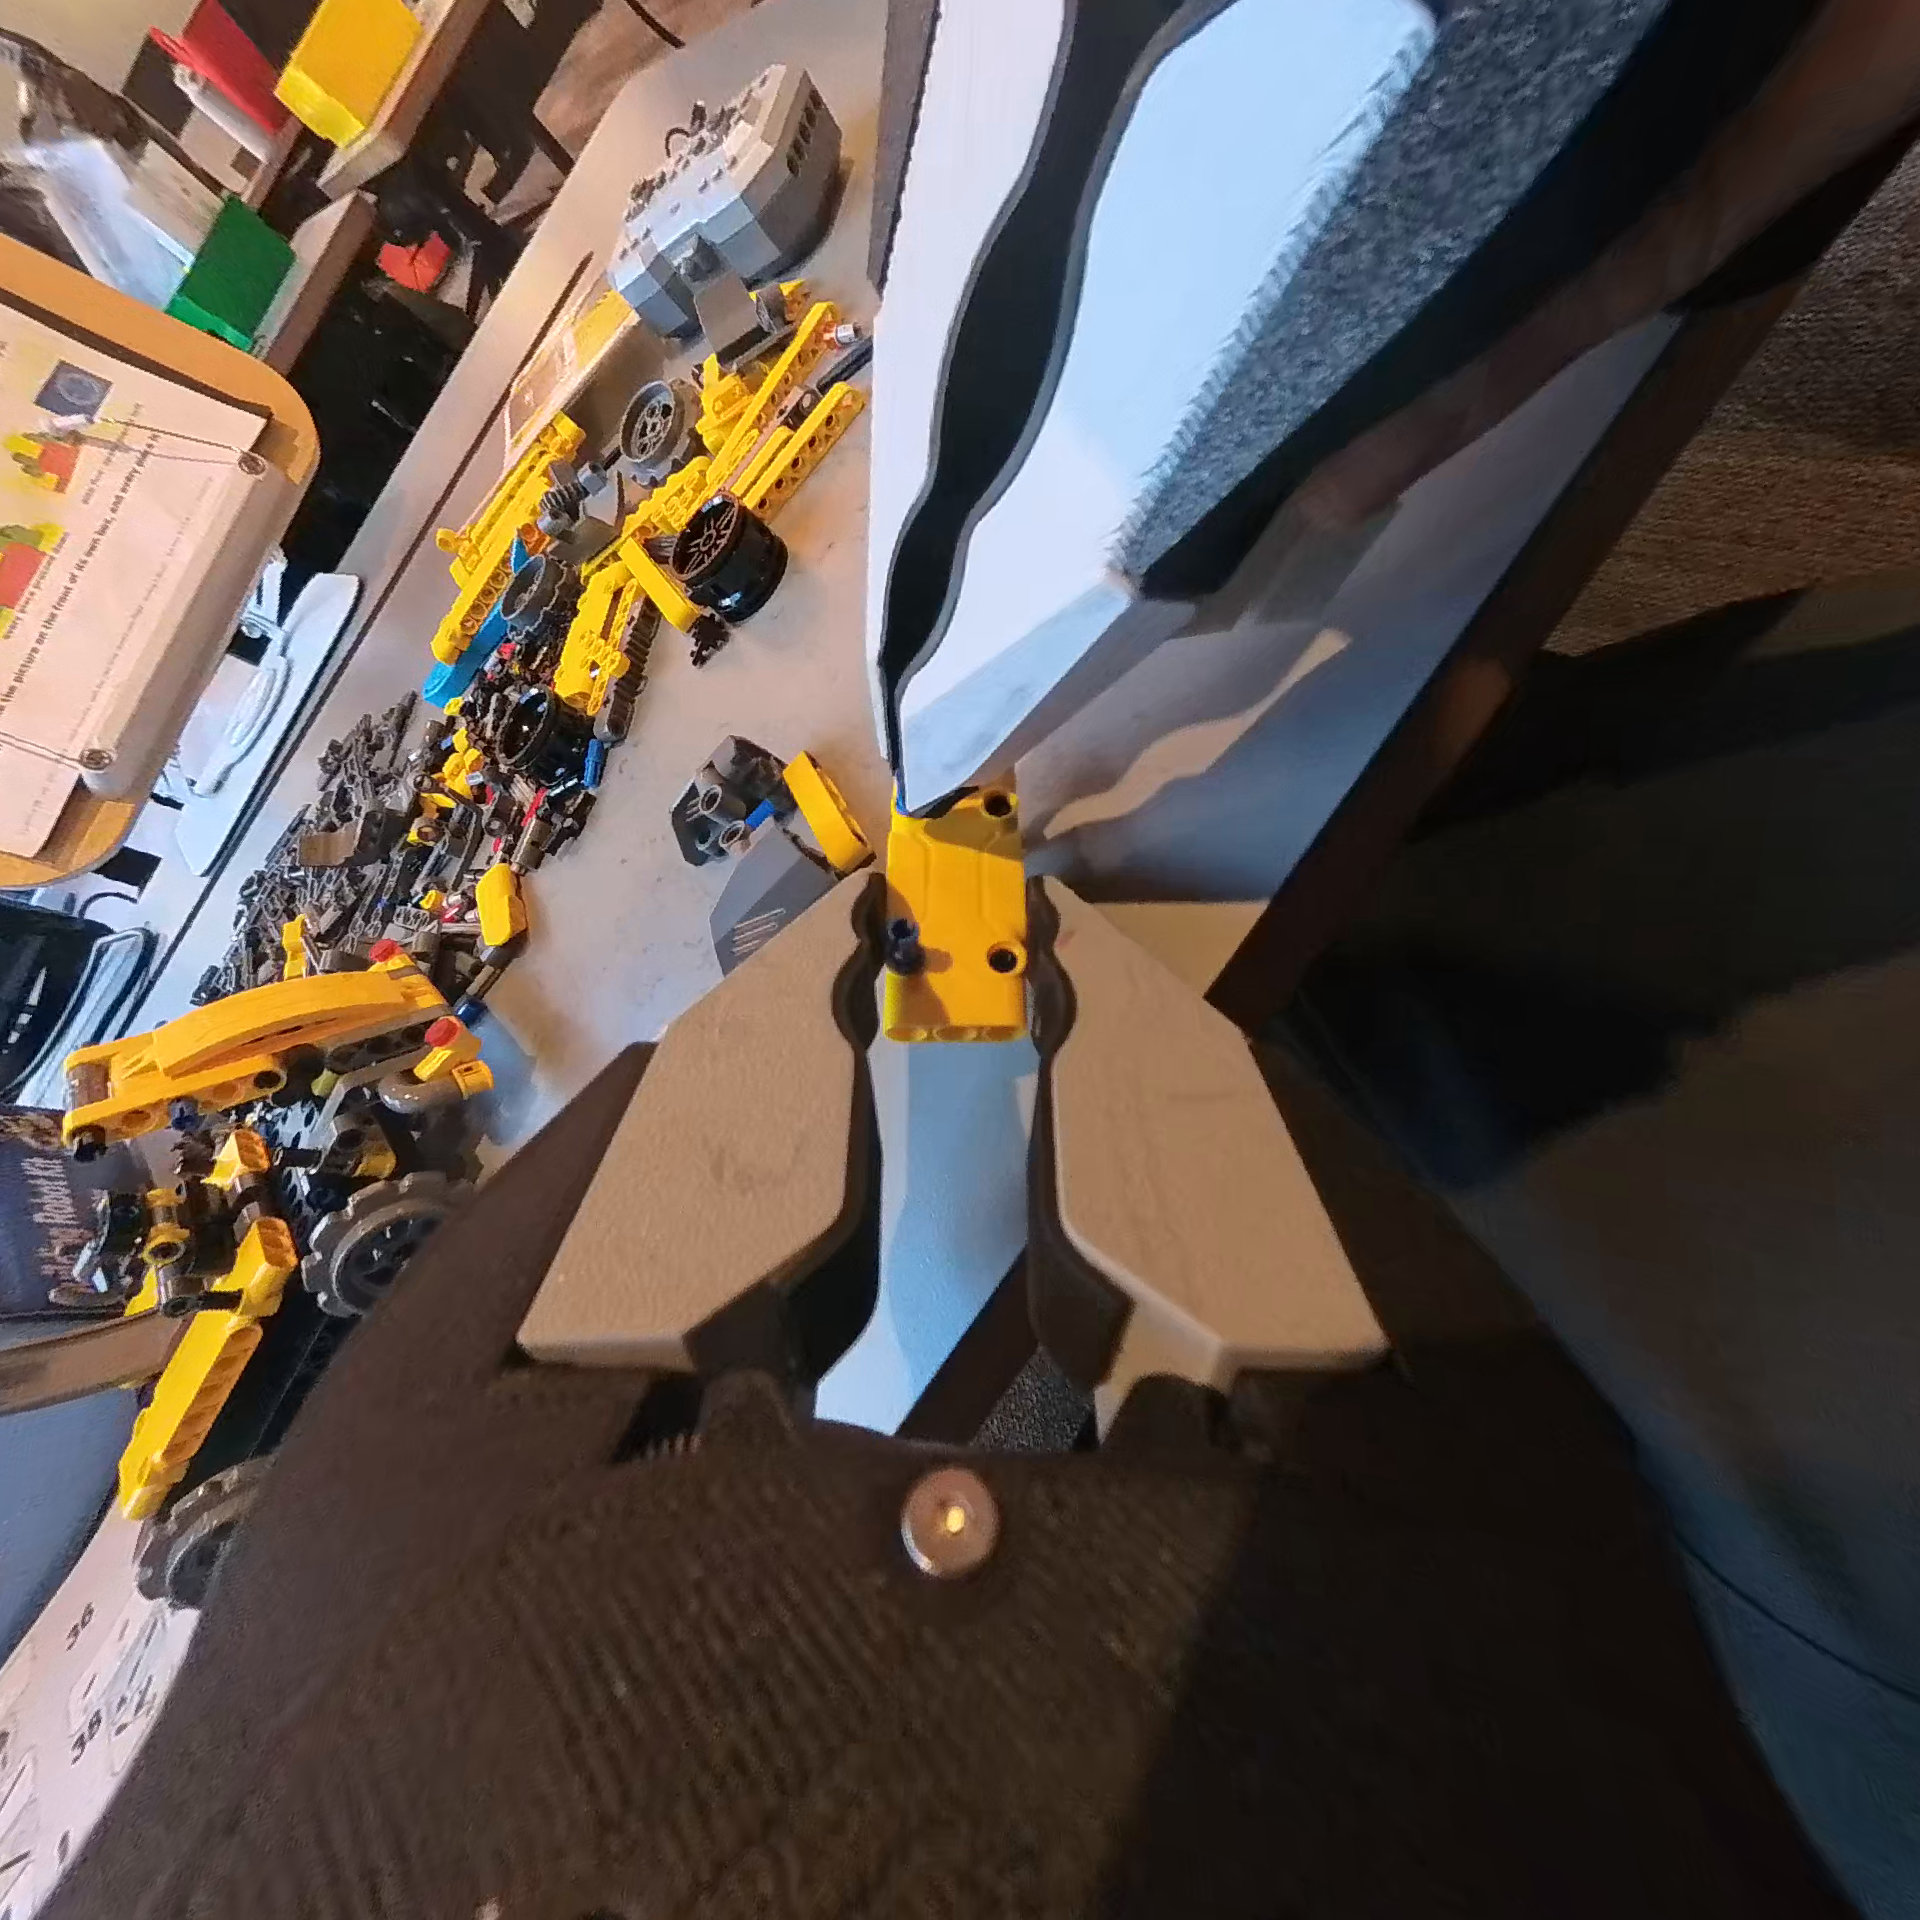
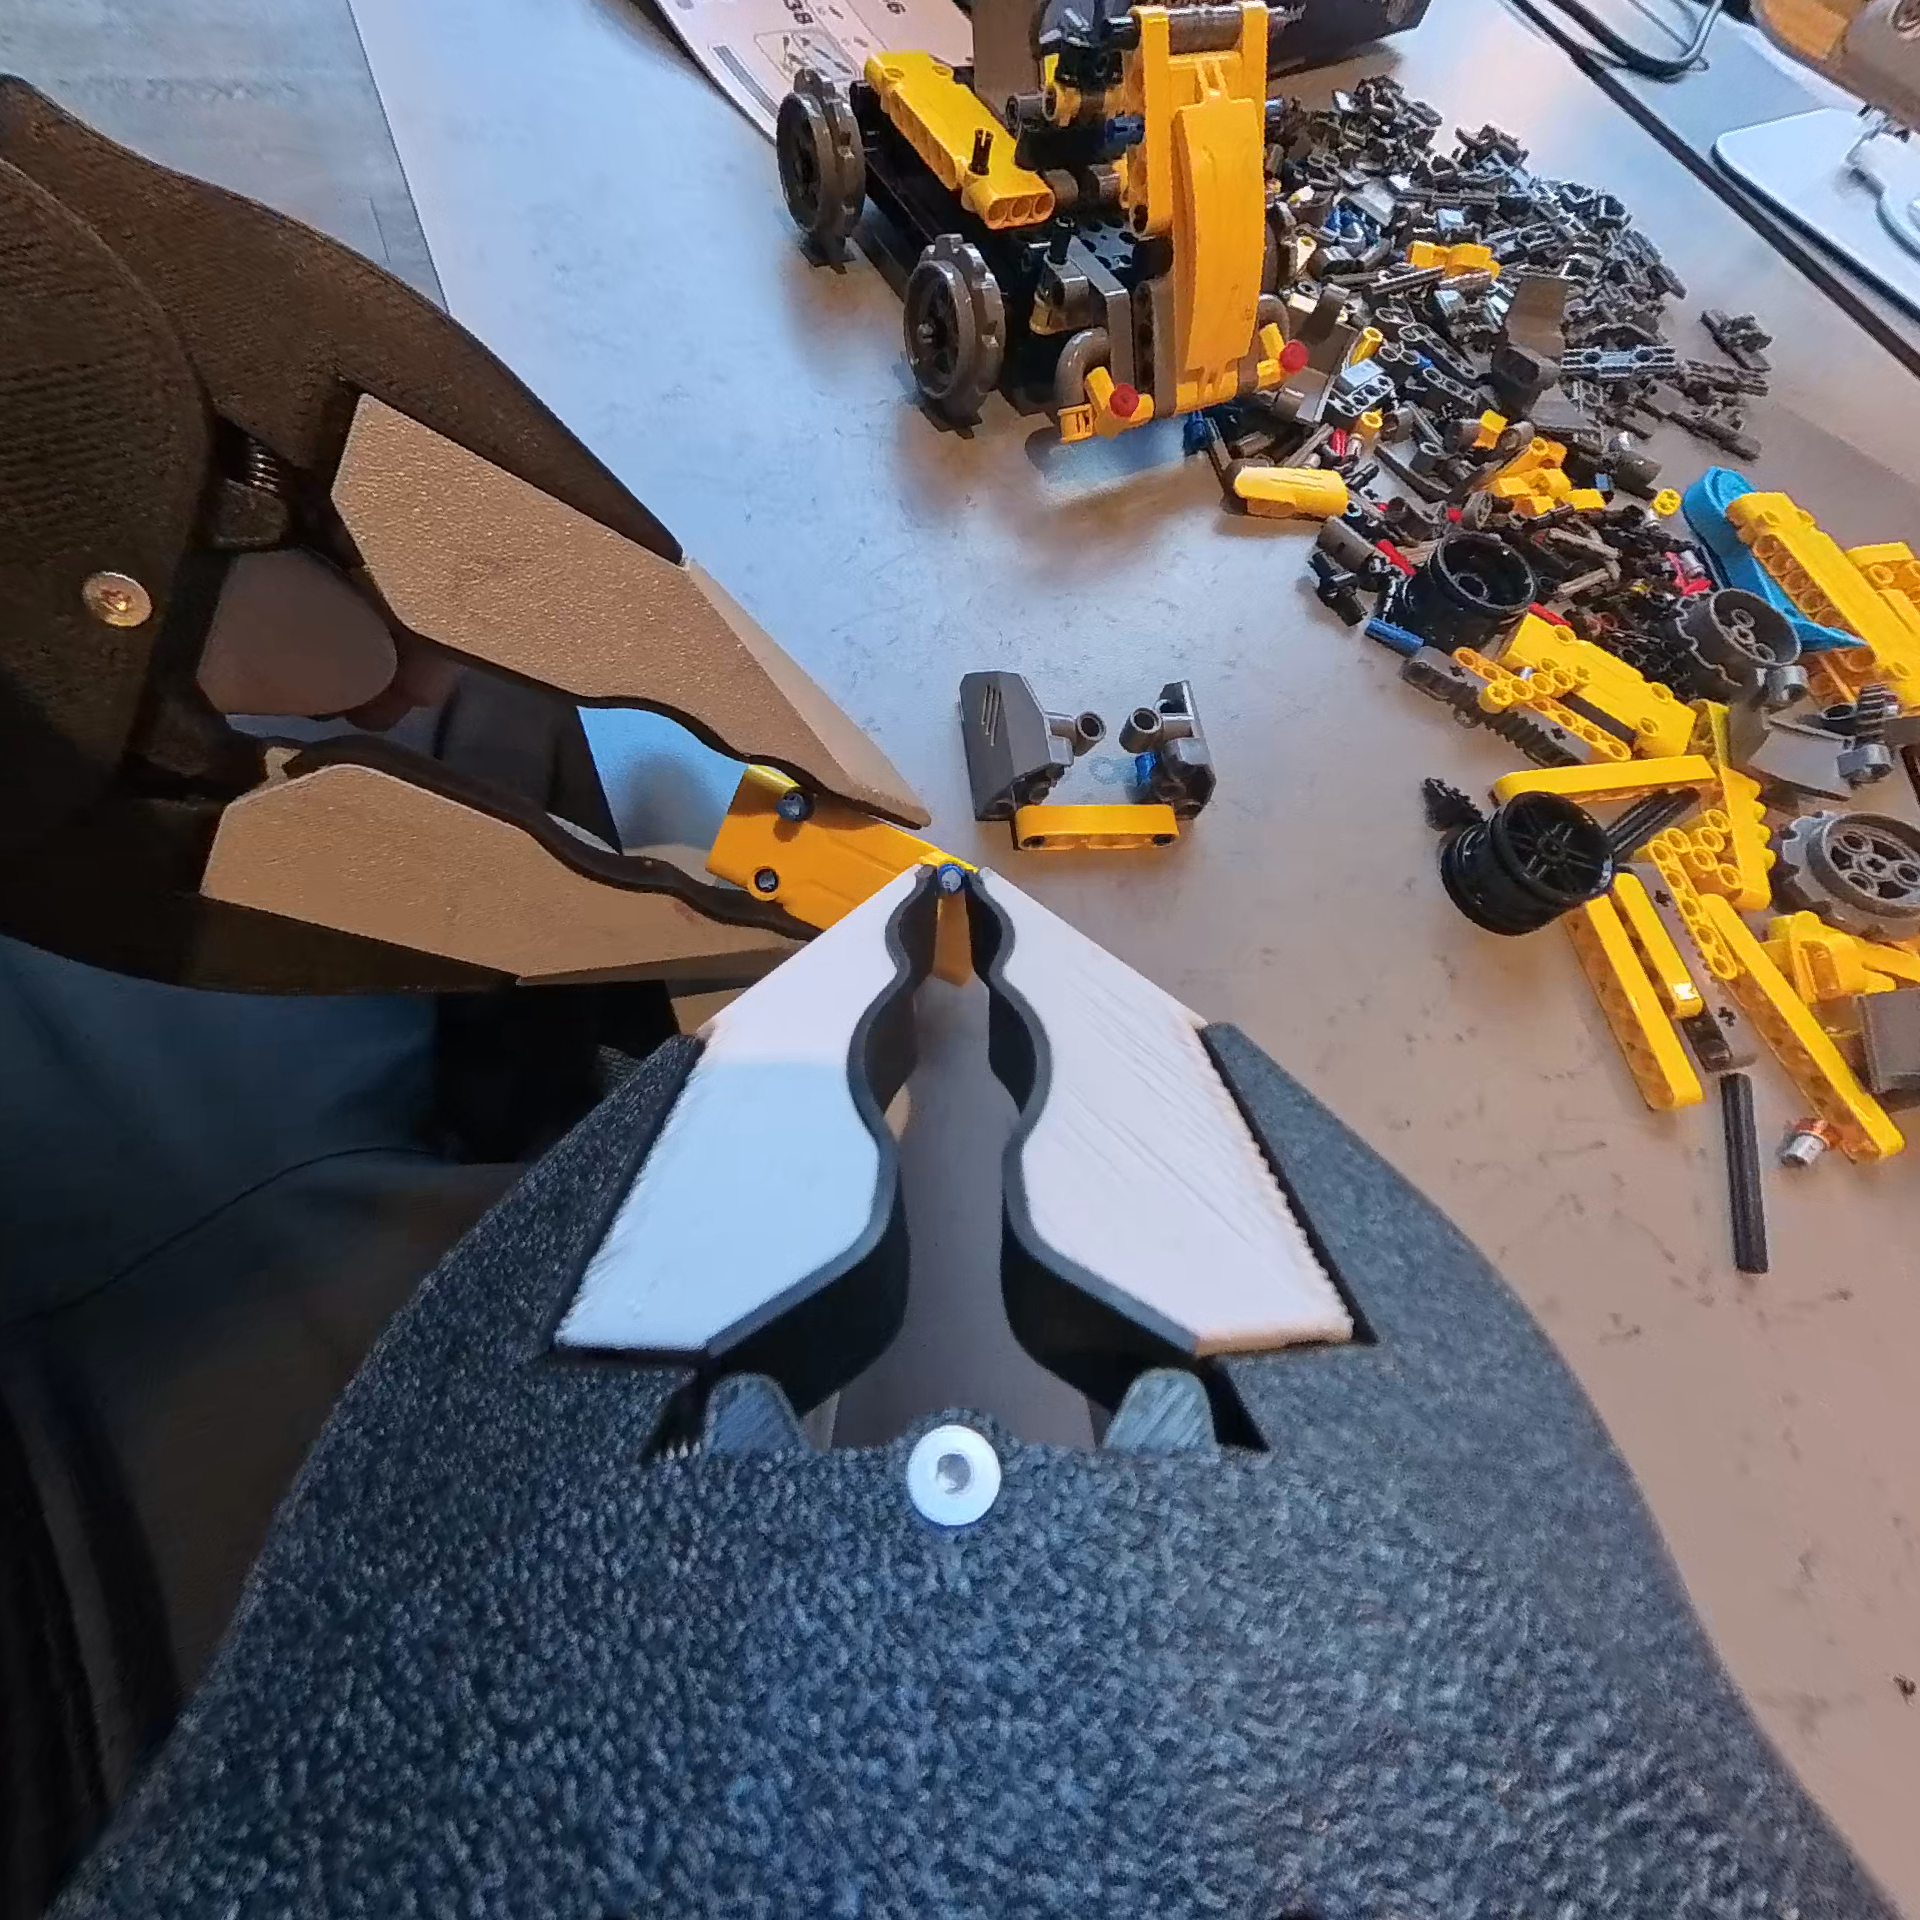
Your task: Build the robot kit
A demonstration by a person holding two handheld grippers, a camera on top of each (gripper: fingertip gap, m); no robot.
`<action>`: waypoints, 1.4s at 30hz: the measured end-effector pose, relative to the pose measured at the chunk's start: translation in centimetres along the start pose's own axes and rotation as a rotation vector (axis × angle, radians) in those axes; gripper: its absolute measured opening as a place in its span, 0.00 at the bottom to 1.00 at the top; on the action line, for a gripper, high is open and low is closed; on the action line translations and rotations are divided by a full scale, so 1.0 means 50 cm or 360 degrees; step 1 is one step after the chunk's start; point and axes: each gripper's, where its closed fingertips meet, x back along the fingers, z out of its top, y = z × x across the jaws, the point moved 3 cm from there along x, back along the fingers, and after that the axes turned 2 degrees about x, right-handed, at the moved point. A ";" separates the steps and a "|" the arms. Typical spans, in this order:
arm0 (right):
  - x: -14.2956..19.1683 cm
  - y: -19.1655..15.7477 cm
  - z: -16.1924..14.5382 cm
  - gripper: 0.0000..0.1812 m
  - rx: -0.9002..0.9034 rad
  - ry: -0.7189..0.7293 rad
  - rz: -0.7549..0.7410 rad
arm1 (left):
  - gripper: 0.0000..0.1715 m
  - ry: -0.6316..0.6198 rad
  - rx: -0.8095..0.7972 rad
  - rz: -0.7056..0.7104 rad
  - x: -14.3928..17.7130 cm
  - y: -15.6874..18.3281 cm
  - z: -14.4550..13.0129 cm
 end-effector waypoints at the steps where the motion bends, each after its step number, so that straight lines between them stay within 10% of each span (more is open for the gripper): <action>1: 0.000 0.000 0.000 0.03 -0.0001 0.0001 -0.0001 | 0.15 -0.0001 0.0001 -0.0001 0.000 0.000 0.000; 23: -0.006 -0.001 0.009 0.00 0.0610 -0.0201 0.0135 | 0.15 -0.0018 -0.0017 -0.0039 0.001 -0.003 -0.005; 31: -0.010 0.003 0.011 0.02 0.0168 -0.0156 0.0239 | 0.15 -0.0024 -0.0008 -0.0039 0.002 -0.006 -0.007; 42: -0.010 -0.002 0.011 0.00 0.0491 -0.0197 0.0158 | 0.15 -0.0021 -0.0003 -0.0048 0.003 -0.006 -0.008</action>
